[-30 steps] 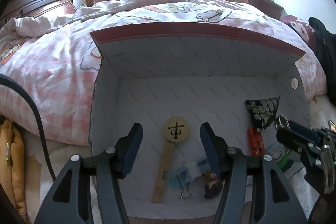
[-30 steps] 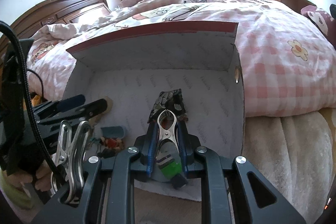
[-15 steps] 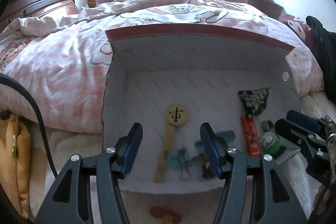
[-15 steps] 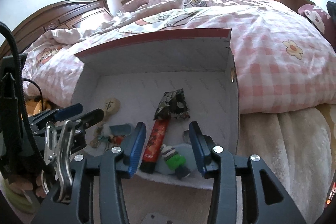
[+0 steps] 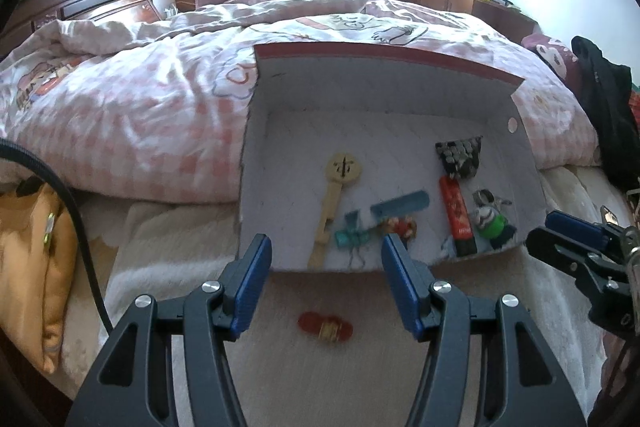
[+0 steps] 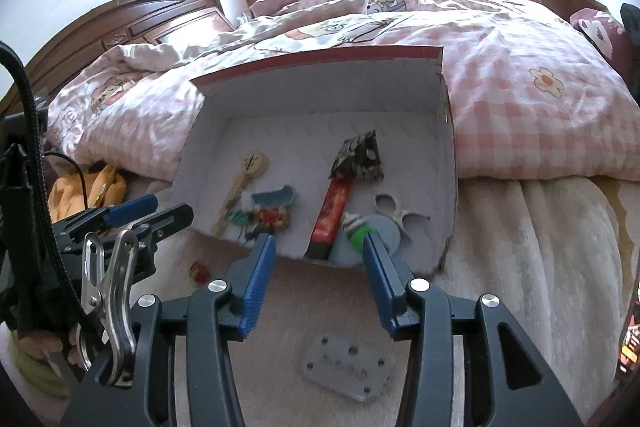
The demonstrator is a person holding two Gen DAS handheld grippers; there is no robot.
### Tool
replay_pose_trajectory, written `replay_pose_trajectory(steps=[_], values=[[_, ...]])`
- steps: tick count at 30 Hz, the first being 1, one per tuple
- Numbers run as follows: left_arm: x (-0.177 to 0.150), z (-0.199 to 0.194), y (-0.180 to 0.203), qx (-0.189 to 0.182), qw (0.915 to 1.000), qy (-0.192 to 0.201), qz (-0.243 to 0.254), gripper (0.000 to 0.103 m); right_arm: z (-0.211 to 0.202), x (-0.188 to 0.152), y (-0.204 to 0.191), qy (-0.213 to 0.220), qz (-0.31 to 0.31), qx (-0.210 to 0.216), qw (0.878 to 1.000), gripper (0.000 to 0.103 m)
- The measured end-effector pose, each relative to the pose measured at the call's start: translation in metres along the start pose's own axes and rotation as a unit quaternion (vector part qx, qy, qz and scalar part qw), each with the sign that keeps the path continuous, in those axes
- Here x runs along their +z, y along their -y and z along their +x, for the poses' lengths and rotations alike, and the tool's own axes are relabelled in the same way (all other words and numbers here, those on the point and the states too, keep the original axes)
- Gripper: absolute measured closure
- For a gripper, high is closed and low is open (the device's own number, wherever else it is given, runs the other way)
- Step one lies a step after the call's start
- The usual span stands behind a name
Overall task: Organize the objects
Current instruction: 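Withdraw both grippers from the box toward the red toy and grey plate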
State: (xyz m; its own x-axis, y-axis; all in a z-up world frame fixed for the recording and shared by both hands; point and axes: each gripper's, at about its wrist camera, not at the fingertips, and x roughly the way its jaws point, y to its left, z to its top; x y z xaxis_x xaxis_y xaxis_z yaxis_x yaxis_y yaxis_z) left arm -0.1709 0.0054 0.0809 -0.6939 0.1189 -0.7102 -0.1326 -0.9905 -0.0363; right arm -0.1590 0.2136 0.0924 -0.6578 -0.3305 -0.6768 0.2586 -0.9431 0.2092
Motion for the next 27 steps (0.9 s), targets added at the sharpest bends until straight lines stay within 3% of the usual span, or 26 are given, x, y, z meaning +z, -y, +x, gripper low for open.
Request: replay_pose_trajectory(steps=[14, 20, 23, 27], values=[[-0.048, -0.004, -0.007, -0.005, 0.999, -0.044, 0.009, 0.045, -0.02, -0.047, -0.007, -0.036, -0.017, -0.002, 0.999, 0.051], [-0.06, 0.02, -0.015, -0.012, 0.9965, -0.083, -0.004, 0.043, -0.014, -0.072, -0.003, -0.055, -0.026, -0.013, 0.998, 0.041], [-0.06, 0.027, -0.018, -0.024, 0.9955, -0.089, -0.022, 0.043, -0.007, -0.078, 0.002, -0.067, -0.018, -0.015, 0.997, 0.041], [-0.058, 0.032, -0.012, -0.025, 0.9964, -0.08, -0.01, 0.043, -0.001, -0.08, 0.008, -0.075, -0.006, -0.013, 0.997, 0.041]])
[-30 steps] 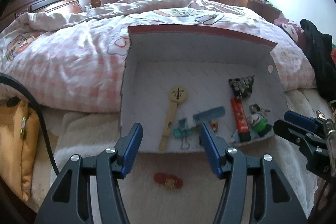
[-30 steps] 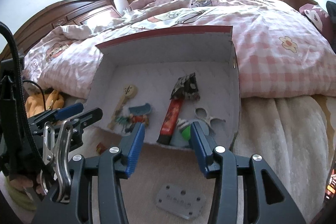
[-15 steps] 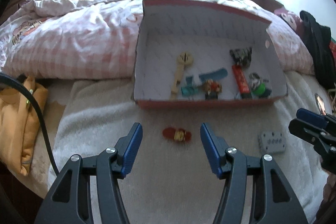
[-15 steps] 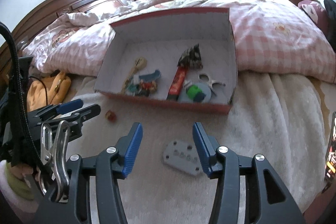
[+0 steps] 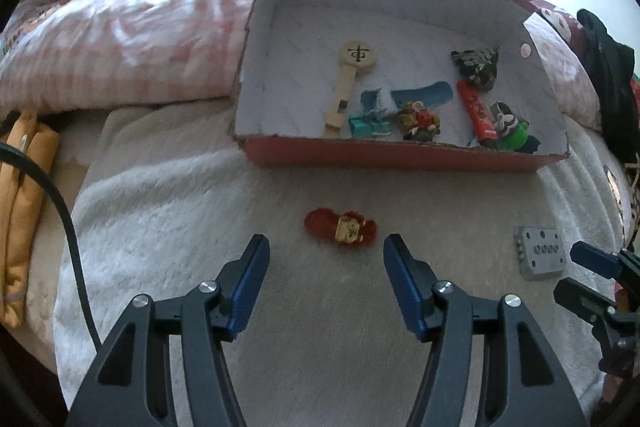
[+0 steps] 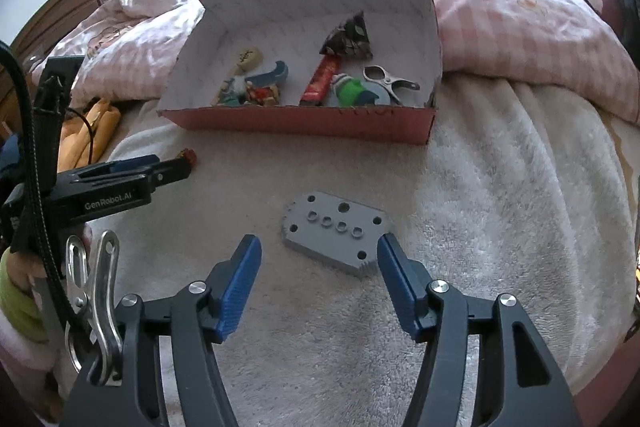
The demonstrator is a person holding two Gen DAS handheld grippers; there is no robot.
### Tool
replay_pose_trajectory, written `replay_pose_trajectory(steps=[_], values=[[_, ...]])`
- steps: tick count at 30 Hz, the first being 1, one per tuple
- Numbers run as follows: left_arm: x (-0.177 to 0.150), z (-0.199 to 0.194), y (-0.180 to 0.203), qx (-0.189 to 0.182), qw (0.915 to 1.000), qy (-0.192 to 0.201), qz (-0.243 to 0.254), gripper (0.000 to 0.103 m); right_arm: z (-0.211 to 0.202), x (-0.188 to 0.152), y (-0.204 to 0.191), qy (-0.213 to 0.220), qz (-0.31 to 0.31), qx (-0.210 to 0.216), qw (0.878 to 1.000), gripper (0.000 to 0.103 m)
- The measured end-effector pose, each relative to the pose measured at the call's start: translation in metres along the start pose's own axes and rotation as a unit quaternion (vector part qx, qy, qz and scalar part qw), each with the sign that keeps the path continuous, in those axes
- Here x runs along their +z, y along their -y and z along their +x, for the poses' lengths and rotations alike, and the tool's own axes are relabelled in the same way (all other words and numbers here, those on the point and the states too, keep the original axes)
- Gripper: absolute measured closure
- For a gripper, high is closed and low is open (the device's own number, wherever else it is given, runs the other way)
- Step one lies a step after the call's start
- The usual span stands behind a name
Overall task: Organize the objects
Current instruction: 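Withdraw both grippers from the box toward the red toy and grey plate, then close the left gripper on the red toy while the right grips the grey perforated plate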
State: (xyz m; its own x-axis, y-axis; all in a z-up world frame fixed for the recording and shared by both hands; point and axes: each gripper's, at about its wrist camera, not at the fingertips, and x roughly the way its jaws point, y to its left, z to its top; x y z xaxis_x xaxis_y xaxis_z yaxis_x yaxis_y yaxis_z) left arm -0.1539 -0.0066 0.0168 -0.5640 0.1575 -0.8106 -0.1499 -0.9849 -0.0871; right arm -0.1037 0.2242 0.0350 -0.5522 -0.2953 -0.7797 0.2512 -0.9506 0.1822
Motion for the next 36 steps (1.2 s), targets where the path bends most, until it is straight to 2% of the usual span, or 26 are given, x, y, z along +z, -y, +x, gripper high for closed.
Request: replay_pose_trajectory(steps=[10, 12, 16, 24, 26, 29, 33, 35, 36], values=[[0.0, 0.012, 0.018, 0.023, 0.9991, 0.01, 0.034, 0.043, 0.009, -0.002, 0.006, -0.013, 0.012, -0.006, 1.0, 0.039], [-0.001, 0.011, 0.018, 0.018, 0.9993, 0.011, 0.031, 0.047, 0.011, -0.001, 0.006, -0.012, 0.015, -0.005, 1.0, 0.038], [-0.002, 0.009, 0.019, 0.016, 0.9992, 0.015, 0.035, 0.064, 0.012, -0.001, 0.004, -0.011, 0.013, -0.006, 1.0, 0.035], [-0.009, -0.003, 0.017, 0.004, 0.9993, 0.014, 0.033, 0.064, 0.007, -0.003, 0.007, -0.002, 0.023, -0.011, 1.0, 0.035], [-0.009, -0.007, 0.013, 0.003, 0.9995, 0.016, 0.026, 0.064, 0.007, -0.002, 0.007, -0.001, 0.025, -0.02, 0.999, 0.026], [-0.006, -0.012, 0.005, 0.002, 0.9997, 0.017, 0.015, 0.064, 0.008, -0.001, 0.005, 0.003, 0.028, -0.035, 0.999, 0.019], [-0.011, -0.018, -0.001, -0.001, 0.9998, 0.018, -0.001, 0.064, 0.018, 0.005, 0.002, -0.011, 0.057, -0.032, 0.998, 0.015], [-0.013, -0.02, -0.003, 0.002, 0.9998, 0.019, -0.005, 0.064, 0.023, 0.007, -0.001, -0.011, 0.069, -0.036, 0.997, 0.005], [-0.014, -0.02, -0.004, 0.002, 0.9998, 0.019, -0.006, 0.064, 0.026, 0.008, -0.005, -0.011, 0.07, -0.038, 0.997, 0.004]])
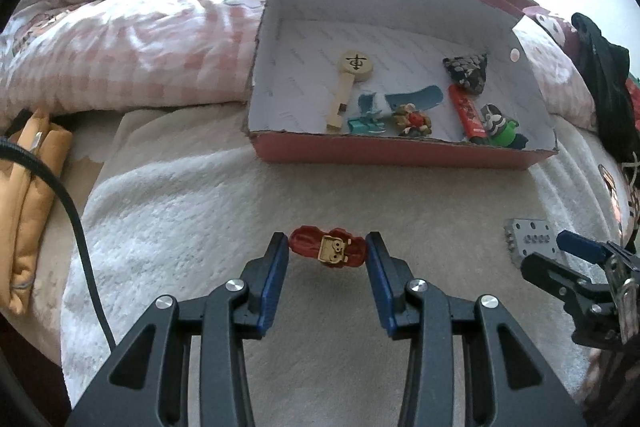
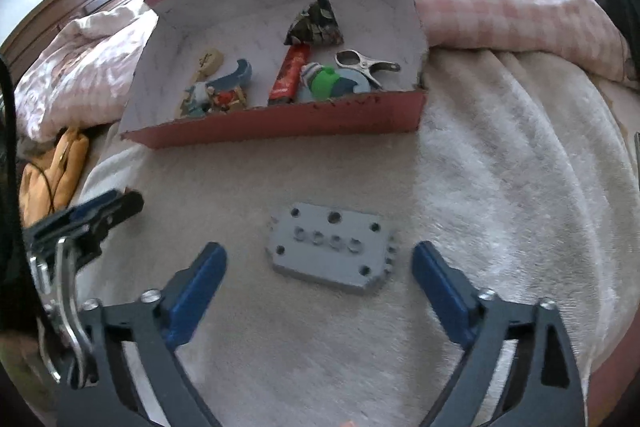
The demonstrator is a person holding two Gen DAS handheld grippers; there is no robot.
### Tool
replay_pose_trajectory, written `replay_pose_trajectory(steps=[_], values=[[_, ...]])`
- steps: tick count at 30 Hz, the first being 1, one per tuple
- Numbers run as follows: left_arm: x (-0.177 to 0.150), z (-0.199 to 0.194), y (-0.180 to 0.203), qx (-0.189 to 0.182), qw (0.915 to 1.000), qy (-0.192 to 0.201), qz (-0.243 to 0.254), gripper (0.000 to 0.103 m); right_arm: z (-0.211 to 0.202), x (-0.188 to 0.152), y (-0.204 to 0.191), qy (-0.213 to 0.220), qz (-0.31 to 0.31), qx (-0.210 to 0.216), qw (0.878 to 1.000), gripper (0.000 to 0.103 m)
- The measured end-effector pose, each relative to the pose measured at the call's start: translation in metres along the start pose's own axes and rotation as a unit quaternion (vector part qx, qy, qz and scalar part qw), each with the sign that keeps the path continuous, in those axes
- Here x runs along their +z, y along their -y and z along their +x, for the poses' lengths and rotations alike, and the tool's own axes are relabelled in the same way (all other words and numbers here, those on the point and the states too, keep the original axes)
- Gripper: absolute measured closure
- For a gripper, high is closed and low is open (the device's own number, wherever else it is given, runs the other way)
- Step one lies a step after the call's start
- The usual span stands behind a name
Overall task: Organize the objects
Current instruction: 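Close the left gripper on the red toy while the right grips the grey perforated plate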
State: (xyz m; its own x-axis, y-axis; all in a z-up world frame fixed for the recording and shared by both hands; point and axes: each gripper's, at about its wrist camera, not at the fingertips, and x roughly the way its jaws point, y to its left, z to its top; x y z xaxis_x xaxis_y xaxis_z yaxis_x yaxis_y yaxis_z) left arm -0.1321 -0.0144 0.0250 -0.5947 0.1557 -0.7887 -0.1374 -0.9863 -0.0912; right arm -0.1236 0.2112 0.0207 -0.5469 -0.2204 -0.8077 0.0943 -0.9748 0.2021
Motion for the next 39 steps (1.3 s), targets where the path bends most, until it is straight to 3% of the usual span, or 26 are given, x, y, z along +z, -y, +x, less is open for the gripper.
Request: replay_pose_trajectory(steps=[6, 9, 12, 16, 39], values=[[-0.002, 0.0, -0.003, -0.006, 1.0, 0.001, -0.006, 0.064, 0.014, -0.002, -0.023, -0.006, -0.045, -0.068, 0.997, 0.002], [-0.003, -0.001, -0.003, -0.006, 1.0, 0.004, -0.004, 0.064, 0.014, -0.003, -0.025, -0.004, -0.049, -0.082, 0.995, 0.006], [-0.004, -0.001, -0.001, -0.005, 1.0, 0.007, 0.001, 0.064, 0.012, -0.003, -0.023, 0.001, -0.042, -0.087, 0.995, 0.013], [-0.004, -0.002, 0.0, -0.008, 0.9999, 0.007, 0.001, 0.064, 0.007, -0.004, -0.019, 0.009, -0.032, -0.096, 0.995, 0.03], [-0.011, -0.021, 0.018, -0.012, 0.9998, 0.006, 0.018, 0.064, -0.009, -0.015, -0.009, 0.01, -0.02, -0.033, 0.999, 0.03]])
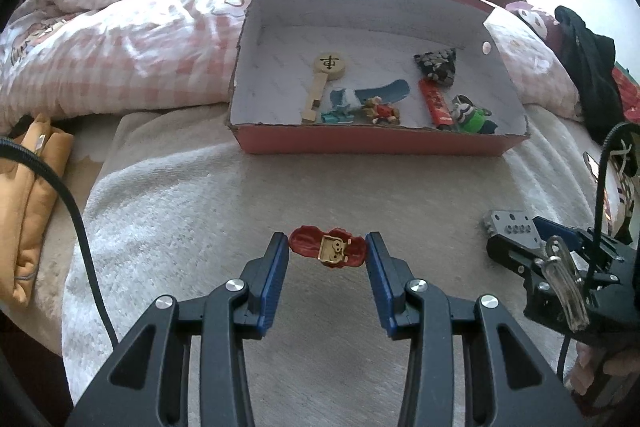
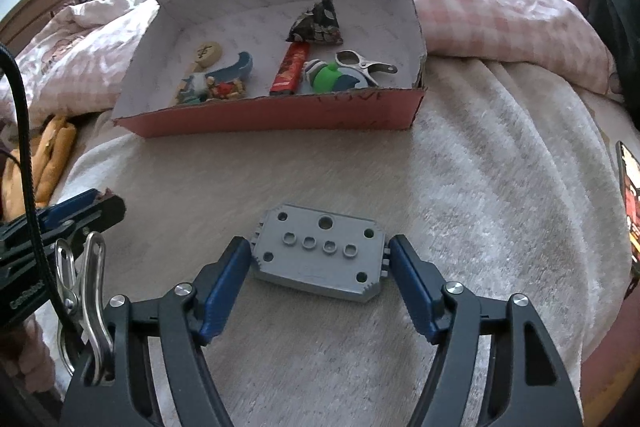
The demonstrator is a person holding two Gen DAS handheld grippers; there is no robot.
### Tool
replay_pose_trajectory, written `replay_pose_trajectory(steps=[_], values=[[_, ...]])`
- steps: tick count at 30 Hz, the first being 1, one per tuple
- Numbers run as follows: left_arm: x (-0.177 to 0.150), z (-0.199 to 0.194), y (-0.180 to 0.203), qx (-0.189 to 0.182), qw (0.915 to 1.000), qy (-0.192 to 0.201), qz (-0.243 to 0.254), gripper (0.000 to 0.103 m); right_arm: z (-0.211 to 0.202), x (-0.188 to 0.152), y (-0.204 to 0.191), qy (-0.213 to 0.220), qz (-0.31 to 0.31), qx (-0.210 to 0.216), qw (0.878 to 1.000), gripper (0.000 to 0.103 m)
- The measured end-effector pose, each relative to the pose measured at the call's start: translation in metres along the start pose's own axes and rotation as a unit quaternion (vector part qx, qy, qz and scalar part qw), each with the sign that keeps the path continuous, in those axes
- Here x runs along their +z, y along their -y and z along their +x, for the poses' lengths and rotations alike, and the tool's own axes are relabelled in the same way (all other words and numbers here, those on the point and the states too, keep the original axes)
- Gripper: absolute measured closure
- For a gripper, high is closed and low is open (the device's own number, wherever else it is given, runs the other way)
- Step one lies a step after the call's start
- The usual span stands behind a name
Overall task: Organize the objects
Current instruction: 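Close the left gripper on the red toy while the right grips the grey perforated plate, then carry the red toy and grey plate with both grippers over the shoebox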
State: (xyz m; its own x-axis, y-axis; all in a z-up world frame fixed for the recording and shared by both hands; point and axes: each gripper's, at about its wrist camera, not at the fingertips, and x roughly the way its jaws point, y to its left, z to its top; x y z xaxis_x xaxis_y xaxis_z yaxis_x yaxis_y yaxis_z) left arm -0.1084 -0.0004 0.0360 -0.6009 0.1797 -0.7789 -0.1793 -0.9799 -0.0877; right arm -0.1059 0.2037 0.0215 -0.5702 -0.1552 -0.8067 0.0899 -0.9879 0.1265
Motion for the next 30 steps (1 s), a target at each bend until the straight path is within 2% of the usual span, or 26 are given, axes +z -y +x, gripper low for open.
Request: replay_pose_trajectory(steps=[13, 30], values=[[0.011, -0.017, 0.012, -0.002, 0.9999, 0.013, 0.001, 0.064, -0.032, 0.012, -0.004, 0.043, -0.02, 0.054, 0.997, 0.03], [0.039, -0.023, 0.019, -0.005, 0.9994, 0.033, -0.003, 0.064, -0.043, 0.04, -0.006, 0.075, -0.056, 0.067, 0.993, 0.03]])
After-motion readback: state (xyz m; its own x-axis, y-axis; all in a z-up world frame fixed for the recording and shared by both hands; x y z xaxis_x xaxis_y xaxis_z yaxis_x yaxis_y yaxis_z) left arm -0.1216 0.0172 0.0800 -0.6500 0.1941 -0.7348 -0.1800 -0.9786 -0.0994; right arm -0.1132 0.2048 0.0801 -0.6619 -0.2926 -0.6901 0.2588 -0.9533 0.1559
